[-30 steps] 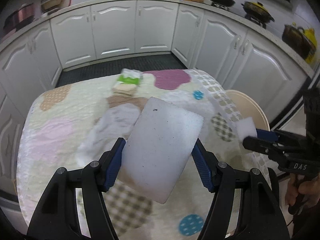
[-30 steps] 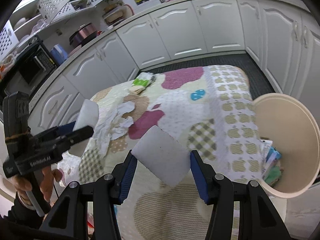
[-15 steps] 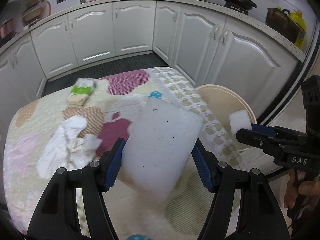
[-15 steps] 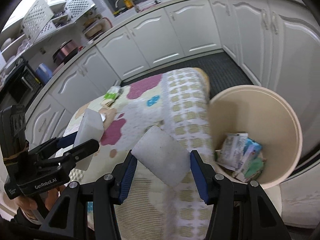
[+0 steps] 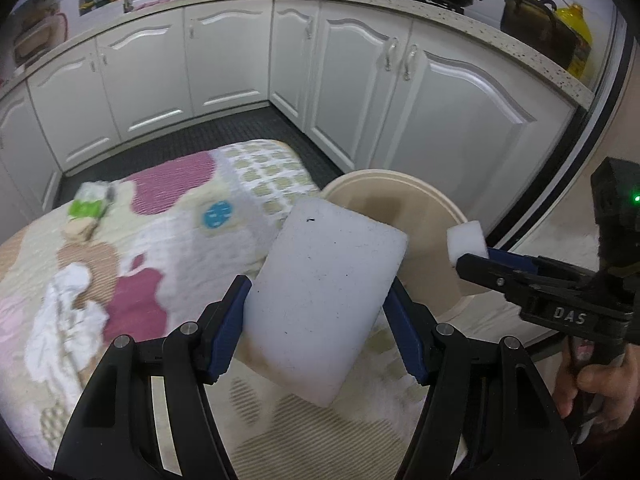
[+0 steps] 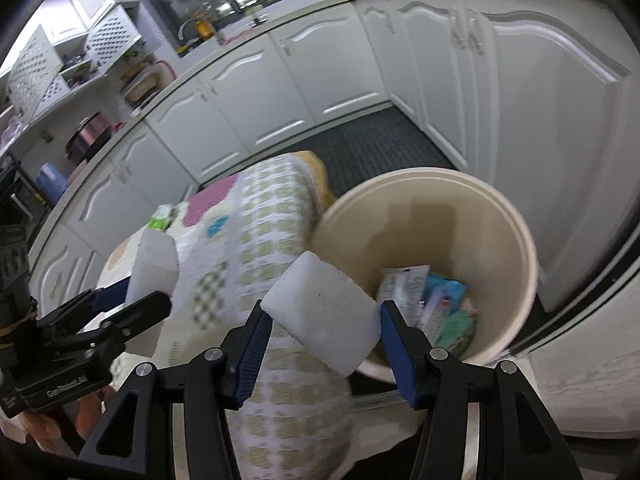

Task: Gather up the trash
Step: 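Carry both white sponges over the beige bin with both tools, then open the left tool to drop its sponge while the right tool drops its sponge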

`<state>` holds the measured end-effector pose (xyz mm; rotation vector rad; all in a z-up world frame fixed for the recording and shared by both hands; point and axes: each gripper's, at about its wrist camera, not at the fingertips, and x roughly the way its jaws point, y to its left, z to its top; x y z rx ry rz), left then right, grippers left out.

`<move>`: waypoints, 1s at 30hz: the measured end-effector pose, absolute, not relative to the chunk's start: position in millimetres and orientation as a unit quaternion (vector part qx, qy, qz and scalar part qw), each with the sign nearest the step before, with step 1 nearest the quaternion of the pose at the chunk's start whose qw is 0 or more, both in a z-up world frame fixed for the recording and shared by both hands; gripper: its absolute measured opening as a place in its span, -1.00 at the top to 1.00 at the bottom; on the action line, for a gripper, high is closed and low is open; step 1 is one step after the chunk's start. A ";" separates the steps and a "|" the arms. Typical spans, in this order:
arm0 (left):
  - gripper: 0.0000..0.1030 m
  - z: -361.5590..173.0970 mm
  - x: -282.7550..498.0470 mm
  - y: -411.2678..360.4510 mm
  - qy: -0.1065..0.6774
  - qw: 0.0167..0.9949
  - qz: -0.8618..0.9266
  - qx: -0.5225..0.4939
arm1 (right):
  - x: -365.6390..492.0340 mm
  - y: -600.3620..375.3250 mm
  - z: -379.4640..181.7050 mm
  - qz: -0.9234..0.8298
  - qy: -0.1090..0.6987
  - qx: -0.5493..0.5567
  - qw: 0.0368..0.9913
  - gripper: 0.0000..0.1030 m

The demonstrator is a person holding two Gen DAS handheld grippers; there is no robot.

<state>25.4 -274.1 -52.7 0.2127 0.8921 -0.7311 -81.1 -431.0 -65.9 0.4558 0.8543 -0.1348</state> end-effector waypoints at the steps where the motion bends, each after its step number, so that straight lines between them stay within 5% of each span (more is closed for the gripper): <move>1: -0.28 -53.8 25.6 -279.5 0.421 0.832 -0.347 0.101 | -81.8 -436.1 -67.4 -0.070 0.411 0.221 0.882 -0.01; 22: -0.30 -79.6 49.3 -355.2 0.449 0.816 -0.352 0.095 | -77.9 -506.8 -105.6 -0.134 0.426 0.267 0.854 -0.08; 30: -0.41 -82.0 54.6 -357.4 0.462 0.809 -0.358 0.063 | -77.3 -514.8 -110.6 -0.151 0.428 0.289 0.843 -0.38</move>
